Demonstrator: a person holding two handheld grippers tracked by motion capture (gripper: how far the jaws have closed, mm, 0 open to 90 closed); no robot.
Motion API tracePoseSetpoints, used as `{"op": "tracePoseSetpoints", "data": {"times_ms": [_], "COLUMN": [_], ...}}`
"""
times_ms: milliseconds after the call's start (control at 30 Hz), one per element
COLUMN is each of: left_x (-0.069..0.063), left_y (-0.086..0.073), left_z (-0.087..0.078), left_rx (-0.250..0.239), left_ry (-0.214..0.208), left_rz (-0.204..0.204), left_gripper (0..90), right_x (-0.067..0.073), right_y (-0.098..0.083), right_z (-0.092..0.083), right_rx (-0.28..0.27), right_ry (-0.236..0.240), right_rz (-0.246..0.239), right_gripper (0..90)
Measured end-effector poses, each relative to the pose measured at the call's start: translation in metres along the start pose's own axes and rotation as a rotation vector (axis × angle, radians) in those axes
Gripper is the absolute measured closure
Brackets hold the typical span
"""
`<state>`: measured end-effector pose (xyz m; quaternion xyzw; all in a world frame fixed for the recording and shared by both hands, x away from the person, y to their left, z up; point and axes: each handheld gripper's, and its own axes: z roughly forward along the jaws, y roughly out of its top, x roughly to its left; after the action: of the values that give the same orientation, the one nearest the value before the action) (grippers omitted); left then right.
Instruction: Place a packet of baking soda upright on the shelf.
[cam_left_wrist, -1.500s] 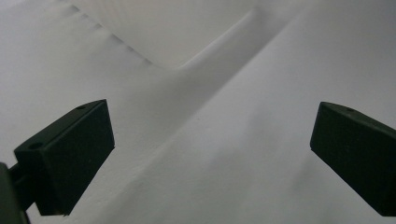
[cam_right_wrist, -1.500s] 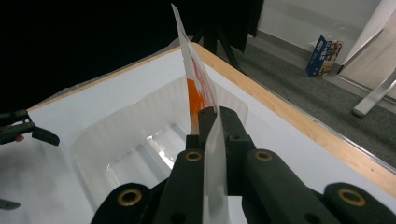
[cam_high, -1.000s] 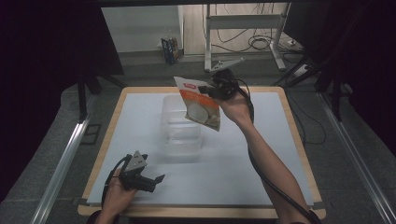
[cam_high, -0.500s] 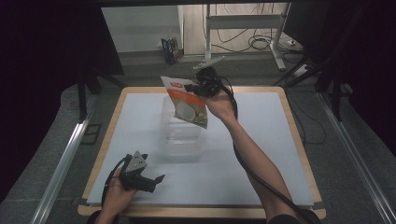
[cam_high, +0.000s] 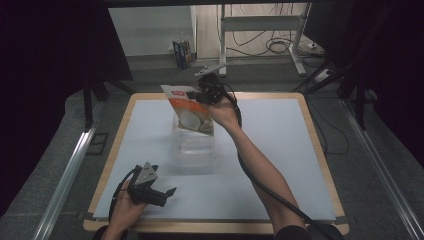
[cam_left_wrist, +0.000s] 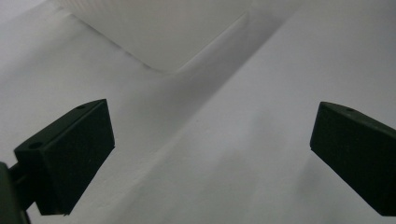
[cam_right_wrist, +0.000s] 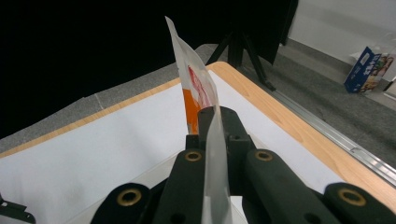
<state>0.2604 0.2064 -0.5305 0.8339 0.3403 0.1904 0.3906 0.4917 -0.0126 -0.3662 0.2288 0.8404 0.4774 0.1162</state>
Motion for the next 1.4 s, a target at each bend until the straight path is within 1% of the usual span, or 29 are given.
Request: {"op": "tracePoseSetpoints", "data": {"times_ms": [33,133,167,333,467,533,600,667,833,900,967,1000,1033,1100,1233,1300,1333,1400], "left_x": [0.0,0.0,-0.001,-0.001,-0.001,-0.001,-0.001,-0.002,-0.002,-0.002,-0.002,-0.002,-0.002,-0.003,-0.003,-0.003,-0.003,-0.003], "left_y": [0.0,0.0,0.0,0.0,0.0,0.0,0.0,0.0,0.0,0.0,0.0,0.0,0.0,0.0,0.0,0.0,0.0,0.0], "left_z": [0.0,0.0,0.0,0.001,0.001,0.0,0.001,0.001,0.001,0.001,0.001,0.001,0.001,0.001,0.002,0.002,0.002,0.002], "left_rx": [0.002,0.004,0.005,0.006,0.008,0.008,0.01,0.011,0.009,0.011,0.011,0.012,0.013,0.014,0.018,0.018,0.018,0.019], "left_ry": [0.002,0.003,0.004,0.005,0.006,0.006,0.007,0.007,0.008,0.008,0.008,0.008,0.008,0.008,0.008,0.008,0.009,0.009], "left_rz": [0.003,0.006,0.007,0.008,0.01,0.012,0.015,0.015,0.012,0.013,0.014,0.014,0.015,0.015,0.016,0.017,0.017,0.018], "left_gripper": [0.0,0.0,0.0,0.0,0.0,0.0,0.0,0.0,0.0,0.0,0.0,0.0,0.0,0.0,0.0,0.0,0.0,0.0], "right_x": [0.001,0.001,0.0,-0.002,-0.004,-0.006,-0.008,-0.01,-0.012,-0.014,-0.018,-0.018,-0.021,-0.023,-0.022,-0.02,-0.019,-0.018], "right_y": [-0.003,-0.007,-0.011,-0.018,-0.022,-0.027,-0.031,-0.036,-0.043,-0.047,-0.054,-0.054,-0.059,-0.063,-0.064,-0.062,-0.062,-0.06], "right_z": [0.004,0.008,0.012,0.014,0.012,0.011,0.011,0.009,0.004,0.002,0.0,0.0,-0.002,-0.003,-0.003,-0.003,-0.003,-0.005], "right_rx": [0.006,0.012,0.019,0.011,0.015,0.027,0.03,0.019,0.035,0.042,0.056,0.056,0.058,0.06,0.071,0.082,0.088,0.102], "right_ry": [0.004,0.009,0.011,0.021,0.015,0.006,0.006,0.011,-0.009,-0.02,-0.037,-0.037,-0.039,-0.036,-0.032,-0.034,-0.035,-0.045], "right_rz": [0.002,0.005,0.013,0.03,0.034,0.032,0.038,0.054,0.038,0.04,0.048,0.048,0.06,0.066,0.06,0.048,0.037,0.021], "right_gripper": [88.0,88.0,87.9,87.7,87.6,87.6,87.5,87.5,87.5,87.4,87.4,87.4,87.2,86.8,86.5,85.6,84.3,78.0]}}
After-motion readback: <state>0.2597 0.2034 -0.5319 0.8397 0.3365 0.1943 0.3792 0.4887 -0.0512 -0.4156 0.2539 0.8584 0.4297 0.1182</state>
